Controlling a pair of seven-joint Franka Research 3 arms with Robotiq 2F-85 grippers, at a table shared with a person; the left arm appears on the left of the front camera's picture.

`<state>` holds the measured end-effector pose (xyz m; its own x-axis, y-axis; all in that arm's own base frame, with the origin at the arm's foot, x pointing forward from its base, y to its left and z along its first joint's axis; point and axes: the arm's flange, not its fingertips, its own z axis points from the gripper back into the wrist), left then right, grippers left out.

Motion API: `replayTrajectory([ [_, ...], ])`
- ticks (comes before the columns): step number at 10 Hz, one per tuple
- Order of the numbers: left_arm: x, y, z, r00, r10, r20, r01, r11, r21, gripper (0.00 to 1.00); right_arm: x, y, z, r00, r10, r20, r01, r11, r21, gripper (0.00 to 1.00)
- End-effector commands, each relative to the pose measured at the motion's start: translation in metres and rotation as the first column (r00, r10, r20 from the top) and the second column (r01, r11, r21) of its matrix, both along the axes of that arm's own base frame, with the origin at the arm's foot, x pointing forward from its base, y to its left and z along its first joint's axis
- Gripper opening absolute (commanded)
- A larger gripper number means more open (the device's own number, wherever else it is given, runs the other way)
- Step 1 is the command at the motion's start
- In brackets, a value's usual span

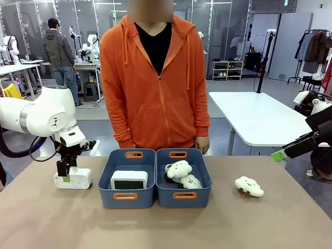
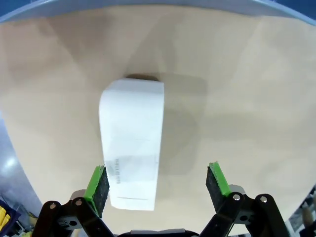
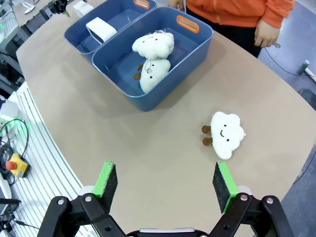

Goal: Sort the digital clocks into the basket.
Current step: Pick up the Digital clock from the table and place it into the empty Plastic storage basket.

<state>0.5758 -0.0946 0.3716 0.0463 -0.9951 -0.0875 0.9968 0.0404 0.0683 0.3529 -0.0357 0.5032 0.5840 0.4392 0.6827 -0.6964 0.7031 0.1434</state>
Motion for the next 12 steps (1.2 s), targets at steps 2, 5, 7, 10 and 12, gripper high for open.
replayTrajectory([
  [2,0.024,-0.001,-0.001,1.0,-0.01,0.009,0.01,1.0,0.004,1.0,-0.002,-0.001,0.0,1.0,-0.001,-0.008,0.001,1.0,-0.004,0.98],
  [5,0.033,0.008,-0.016,0.998,0.05,-0.035,-0.049,0.999,0.018,1.0,-0.002,-0.001,0.0,1.0,-0.001,-0.008,0.001,1.0,-0.004,0.98],
  [7,0.036,0.01,-0.025,0.995,0.093,-0.03,-0.094,0.996,-0.007,1.0,-0.002,-0.001,0.0,1.0,-0.001,-0.008,0.001,1.0,-0.004,0.98],
  [10,0.034,0.014,-0.043,0.992,0.12,-0.029,-0.121,0.993,-0.019,0.38,-0.002,-0.001,0.0,1.0,-0.001,-0.008,0.001,1.0,-0.004,0.98],
  [12,0.029,0.017,-0.038,0.989,0.135,-0.053,-0.137,0.99,-0.042,0.0,-0.002,-0.001,0.0,1.0,-0.001,-0.008,0.001,1.0,-0.004,0.98],
])
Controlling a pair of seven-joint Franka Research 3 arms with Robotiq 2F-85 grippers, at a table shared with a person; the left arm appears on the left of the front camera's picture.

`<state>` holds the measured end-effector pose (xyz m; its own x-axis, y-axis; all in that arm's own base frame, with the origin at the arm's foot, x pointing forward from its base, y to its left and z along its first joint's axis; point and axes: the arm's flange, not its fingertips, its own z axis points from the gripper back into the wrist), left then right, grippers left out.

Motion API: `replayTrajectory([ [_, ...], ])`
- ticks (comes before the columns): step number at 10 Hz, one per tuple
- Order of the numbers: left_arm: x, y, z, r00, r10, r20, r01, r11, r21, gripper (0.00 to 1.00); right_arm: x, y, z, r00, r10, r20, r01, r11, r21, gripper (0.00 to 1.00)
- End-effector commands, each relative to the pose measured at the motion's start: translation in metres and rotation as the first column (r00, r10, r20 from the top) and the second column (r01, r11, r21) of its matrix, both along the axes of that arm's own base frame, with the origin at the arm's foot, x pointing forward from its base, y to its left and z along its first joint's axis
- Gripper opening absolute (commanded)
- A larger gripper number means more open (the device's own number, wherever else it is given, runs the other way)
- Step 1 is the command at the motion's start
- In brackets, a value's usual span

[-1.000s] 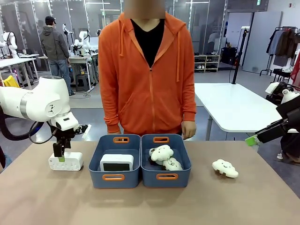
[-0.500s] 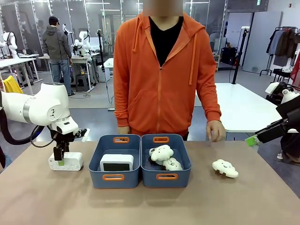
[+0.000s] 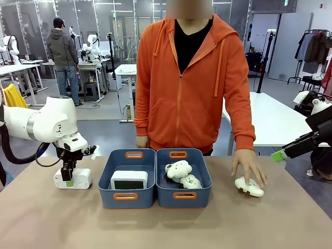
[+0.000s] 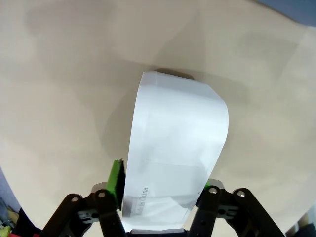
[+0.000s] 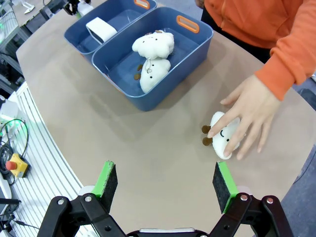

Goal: Sort the digital clocks into the basket.
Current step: Pick up the Digital clock from the table and place it into the empty Plastic storage basket.

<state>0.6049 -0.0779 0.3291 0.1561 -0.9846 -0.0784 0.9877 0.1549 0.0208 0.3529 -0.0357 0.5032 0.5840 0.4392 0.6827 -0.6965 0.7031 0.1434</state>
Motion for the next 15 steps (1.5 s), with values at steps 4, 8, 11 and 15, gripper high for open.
replayTrajectory([
  [4,0.006,0.02,0.049,0.986,0.16,-0.042,-0.165,0.969,-0.182,0.0,-0.002,-0.001,0.001,1.0,-0.001,-0.008,0.001,1.0,-0.004,0.98],
  [8,-0.016,0.043,0.168,0.976,0.203,-0.081,-0.218,0.874,-0.435,0.0,-0.002,-0.001,0.001,1.0,-0.001,-0.008,0.001,1.0,-0.004,0.98],
  [11,-0.039,-0.02,0.174,0.913,0.397,-0.094,-0.396,0.806,-0.44,0.0,-0.002,-0.001,0.001,1.0,-0.001,-0.008,0.001,1.0,-0.004,0.98],
  [15,-0.038,-0.096,0.127,0.874,0.485,0.008,-0.437,0.793,-0.424,0.0,-0.002,-0.001,0.001,1.0,-0.001,-0.008,0.001,1.0,-0.004,0.98],
])
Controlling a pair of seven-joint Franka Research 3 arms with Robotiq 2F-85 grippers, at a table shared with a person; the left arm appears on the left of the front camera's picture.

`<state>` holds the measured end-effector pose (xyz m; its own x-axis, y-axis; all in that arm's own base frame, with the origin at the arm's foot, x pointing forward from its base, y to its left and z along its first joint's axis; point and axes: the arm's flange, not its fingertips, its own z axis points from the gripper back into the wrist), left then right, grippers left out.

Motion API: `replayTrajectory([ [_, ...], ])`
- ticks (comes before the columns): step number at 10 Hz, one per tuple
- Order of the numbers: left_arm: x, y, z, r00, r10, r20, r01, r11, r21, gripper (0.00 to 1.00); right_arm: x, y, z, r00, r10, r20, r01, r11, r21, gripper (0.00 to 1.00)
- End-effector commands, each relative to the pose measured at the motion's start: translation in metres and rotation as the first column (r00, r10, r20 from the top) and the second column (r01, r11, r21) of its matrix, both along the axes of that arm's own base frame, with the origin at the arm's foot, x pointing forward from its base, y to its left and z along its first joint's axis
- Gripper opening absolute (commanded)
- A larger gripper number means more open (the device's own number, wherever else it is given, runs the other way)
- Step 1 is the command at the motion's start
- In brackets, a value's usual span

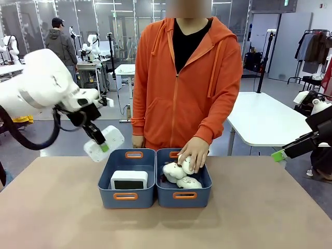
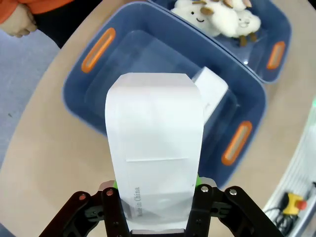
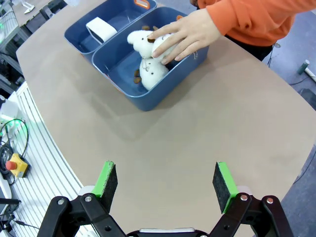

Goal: Sort the digital clocks into the basket.
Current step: Pick up the Digital clock from the table and place it into the empty Plastic storage basket.

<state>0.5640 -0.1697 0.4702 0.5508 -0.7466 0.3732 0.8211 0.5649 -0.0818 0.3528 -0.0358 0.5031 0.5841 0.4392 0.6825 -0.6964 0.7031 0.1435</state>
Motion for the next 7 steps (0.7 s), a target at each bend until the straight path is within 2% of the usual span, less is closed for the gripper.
replayTrajectory([
  [1,0.004,-0.013,-0.031,0.998,0.059,0.017,-0.06,0.996,0.069,0.0,-0.002,-0.001,0.001,1.0,-0.001,-0.008,0.001,1.0,-0.004,0.98],
  [3,0.006,-0.018,-0.042,0.997,0.071,-0.029,-0.07,0.997,0.045,0.0,-0.002,-0.001,0.001,1.0,-0.001,-0.008,0.001,1.0,-0.004,0.98],
  [4,0.007,-0.018,-0.045,0.998,0.058,-0.032,-0.058,0.998,0.01,0.55,-0.002,-0.001,0.001,1.0,-0.001,-0.008,0.001,1.0,-0.004,0.98],
  [5,0.007,-0.016,-0.044,0.998,0.052,-0.034,-0.053,0.999,-0.013,0.72,-0.002,-0.001,0.001,1.0,-0.001,-0.008,0.001,1.0,-0.004,0.98],
  [6,0.006,-0.015,-0.044,0.998,0.051,-0.037,-0.052,0.999,-0.01,0.79,-0.002,-0.001,0.001,1.0,-0.001,-0.008,0.001,1.0,-0.004,0.98],
  [7,0.004,-0.013,-0.043,0.998,0.047,-0.037,-0.048,0.999,-0.016,0.93,-0.002,-0.001,0.001,1.0,-0.001,-0.008,0.001,1.0,-0.004,0.98],
])
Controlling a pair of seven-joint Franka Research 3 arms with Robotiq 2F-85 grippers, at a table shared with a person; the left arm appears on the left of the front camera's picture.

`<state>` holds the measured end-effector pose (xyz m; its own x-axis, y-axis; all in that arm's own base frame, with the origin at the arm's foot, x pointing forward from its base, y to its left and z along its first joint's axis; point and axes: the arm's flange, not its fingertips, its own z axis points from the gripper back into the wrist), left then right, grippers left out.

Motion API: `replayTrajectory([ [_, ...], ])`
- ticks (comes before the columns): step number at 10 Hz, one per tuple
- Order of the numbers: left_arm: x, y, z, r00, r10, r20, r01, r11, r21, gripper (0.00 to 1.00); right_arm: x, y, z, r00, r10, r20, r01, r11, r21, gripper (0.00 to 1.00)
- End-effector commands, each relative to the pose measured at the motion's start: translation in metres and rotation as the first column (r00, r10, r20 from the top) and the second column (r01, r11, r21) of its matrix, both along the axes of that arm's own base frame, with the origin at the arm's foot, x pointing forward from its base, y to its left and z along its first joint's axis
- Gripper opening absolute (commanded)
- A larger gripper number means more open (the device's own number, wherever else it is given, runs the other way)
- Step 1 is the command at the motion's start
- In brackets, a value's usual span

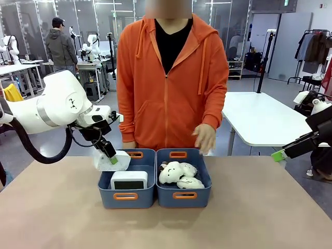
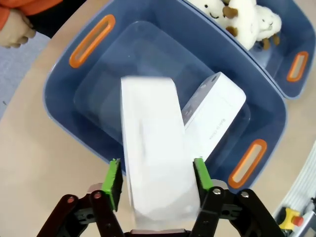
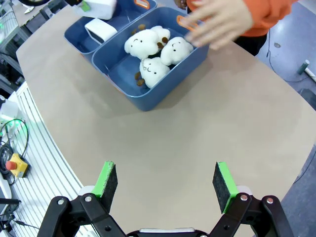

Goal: Sort the digital clocks into the basket.
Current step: Pick up the Digital clock from the table and place it into the empty Plastic storage basket.

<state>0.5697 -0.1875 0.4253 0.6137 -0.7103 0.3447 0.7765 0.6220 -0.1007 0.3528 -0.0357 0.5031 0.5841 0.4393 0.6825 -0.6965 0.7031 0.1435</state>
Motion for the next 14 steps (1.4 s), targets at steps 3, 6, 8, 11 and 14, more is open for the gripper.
replayTrajectory([
  [3,-0.008,0.006,0.012,0.999,-0.038,0.0,0.038,0.998,-0.056,1.0,-0.002,-0.001,0.001,1.0,-0.001,-0.008,0.001,1.0,-0.004,0.98],
  [6,-0.017,0.014,0.018,1.0,-0.005,0.031,0.006,1.0,-0.018,1.0,-0.002,-0.001,0.001,1.0,-0.001,-0.008,0.001,1.0,-0.004,0.98],
  [8,-0.004,0.0,0.016,1.0,-0.011,0.013,0.012,0.999,-0.031,1.0,-0.002,-0.001,0.001,1.0,-0.001,-0.008,0.001,1.0,-0.004,0.98],
  [11,-0.004,0.0,0.016,1.0,-0.011,0.013,0.012,0.999,-0.031,1.0,-0.002,-0.001,0.001,1.0,-0.001,-0.008,0.001,1.0,-0.004,0.98],
  [14,-0.004,0.0,0.016,1.0,-0.011,0.013,0.012,0.999,-0.031,1.0,-0.002,-0.001,0.001,1.0,-0.001,-0.008,0.001,1.0,-0.004,0.98],
])
